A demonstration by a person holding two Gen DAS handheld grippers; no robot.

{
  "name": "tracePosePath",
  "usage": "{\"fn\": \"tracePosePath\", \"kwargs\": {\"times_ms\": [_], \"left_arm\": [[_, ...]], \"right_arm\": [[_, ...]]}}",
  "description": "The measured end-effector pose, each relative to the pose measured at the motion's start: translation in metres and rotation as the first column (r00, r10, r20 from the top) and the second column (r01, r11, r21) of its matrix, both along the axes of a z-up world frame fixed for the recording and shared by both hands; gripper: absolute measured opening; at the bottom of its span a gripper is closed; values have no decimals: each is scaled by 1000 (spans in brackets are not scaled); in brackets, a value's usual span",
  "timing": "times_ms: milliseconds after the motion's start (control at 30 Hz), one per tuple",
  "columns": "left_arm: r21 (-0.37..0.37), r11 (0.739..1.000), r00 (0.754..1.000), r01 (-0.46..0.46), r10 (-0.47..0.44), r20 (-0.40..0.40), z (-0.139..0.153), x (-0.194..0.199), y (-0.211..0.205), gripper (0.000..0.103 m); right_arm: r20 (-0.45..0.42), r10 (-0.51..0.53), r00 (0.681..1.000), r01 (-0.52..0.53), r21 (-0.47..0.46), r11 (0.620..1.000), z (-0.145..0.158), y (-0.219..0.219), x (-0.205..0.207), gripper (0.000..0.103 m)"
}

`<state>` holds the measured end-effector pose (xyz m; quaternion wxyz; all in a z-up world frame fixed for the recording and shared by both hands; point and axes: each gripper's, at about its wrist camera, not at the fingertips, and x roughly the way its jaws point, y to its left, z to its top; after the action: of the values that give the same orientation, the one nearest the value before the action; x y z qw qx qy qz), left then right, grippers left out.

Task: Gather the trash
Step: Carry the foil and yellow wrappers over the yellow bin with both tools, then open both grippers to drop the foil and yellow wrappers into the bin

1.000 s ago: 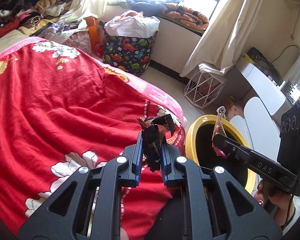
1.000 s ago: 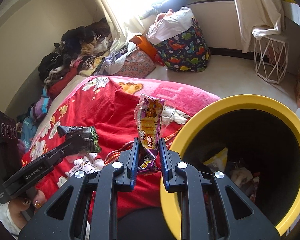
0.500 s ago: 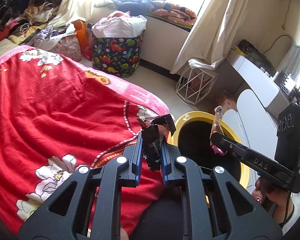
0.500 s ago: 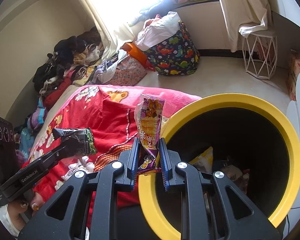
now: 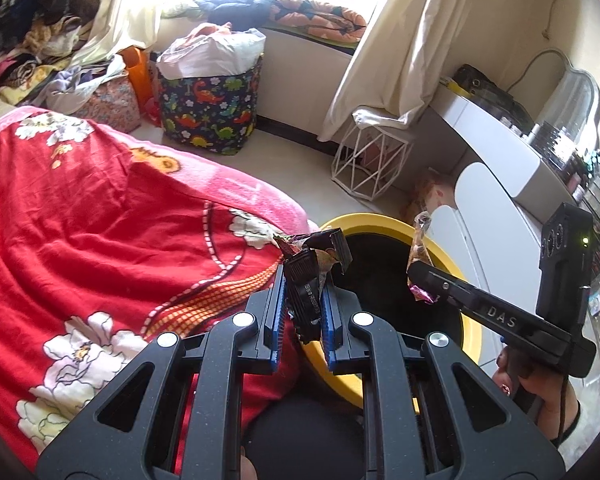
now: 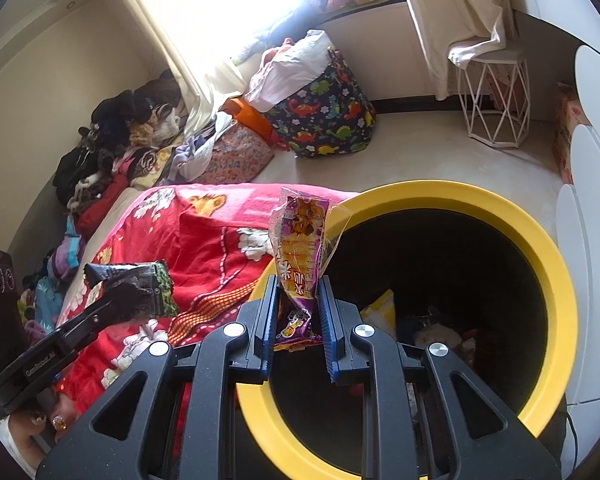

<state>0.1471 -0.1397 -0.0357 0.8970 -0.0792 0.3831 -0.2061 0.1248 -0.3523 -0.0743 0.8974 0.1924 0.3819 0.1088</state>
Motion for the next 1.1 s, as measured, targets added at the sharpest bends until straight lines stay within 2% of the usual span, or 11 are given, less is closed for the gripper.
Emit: {"fn": "tracePosePath", "kwargs": {"times_ms": [533, 1100], "left_arm": [[27, 994, 995, 103, -103, 9, 2, -10, -47, 10], [59, 980, 981, 192, -190, -34, -17, -10, -89, 10]], "right_arm": [[-22, -94, 995, 95, 33, 995, -10, -48, -10, 21], [-54, -126, 990, 130, 68, 989, -17, -74, -16, 25]]}}
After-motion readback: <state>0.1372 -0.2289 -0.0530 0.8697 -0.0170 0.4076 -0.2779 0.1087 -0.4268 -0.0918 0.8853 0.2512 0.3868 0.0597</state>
